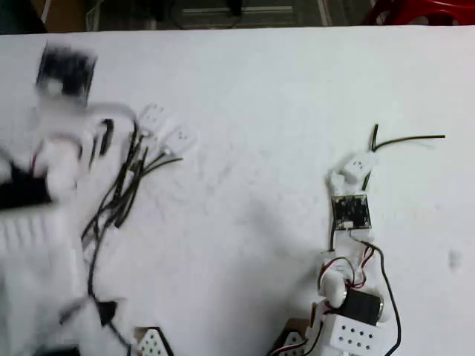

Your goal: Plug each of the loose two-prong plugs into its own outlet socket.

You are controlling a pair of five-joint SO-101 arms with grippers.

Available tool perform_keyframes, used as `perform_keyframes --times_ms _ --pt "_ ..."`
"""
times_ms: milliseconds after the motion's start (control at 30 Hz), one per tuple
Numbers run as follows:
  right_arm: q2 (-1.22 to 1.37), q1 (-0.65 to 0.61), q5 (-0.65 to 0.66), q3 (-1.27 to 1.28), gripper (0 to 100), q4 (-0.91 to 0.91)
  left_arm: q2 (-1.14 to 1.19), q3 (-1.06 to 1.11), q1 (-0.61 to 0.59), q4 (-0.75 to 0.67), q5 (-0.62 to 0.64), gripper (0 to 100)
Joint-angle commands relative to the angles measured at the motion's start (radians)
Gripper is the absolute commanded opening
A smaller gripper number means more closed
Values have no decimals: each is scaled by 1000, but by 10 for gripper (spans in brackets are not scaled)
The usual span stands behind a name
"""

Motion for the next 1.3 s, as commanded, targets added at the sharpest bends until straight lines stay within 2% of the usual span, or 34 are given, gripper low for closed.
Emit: perform_keyframes --times_ms 0,267,400,500,733,867,1067,1267 --pt "-8 4 3 8 18 5 380 -477 25 149 -25 245" --pt "-8 4 3 8 18 5 1096 -1309 91 505 -104 303" --pt "-8 4 3 8 18 5 1386 -1633 87 528 -149 306" --pt "-8 4 3 8 18 5 1554 -1791 84 525 -166 306" --pt "-8 4 3 8 18 5 1707 -1803 70 379 -176 306" --pt "-8 4 3 8 18 5 1735 -1801 74 367 -269 306" --pt "-8 4 3 8 18 5 1804 -1801 77 336 -302 305" --pt "-8 4 3 8 18 5 1848 -1801 130 334 -302 303"
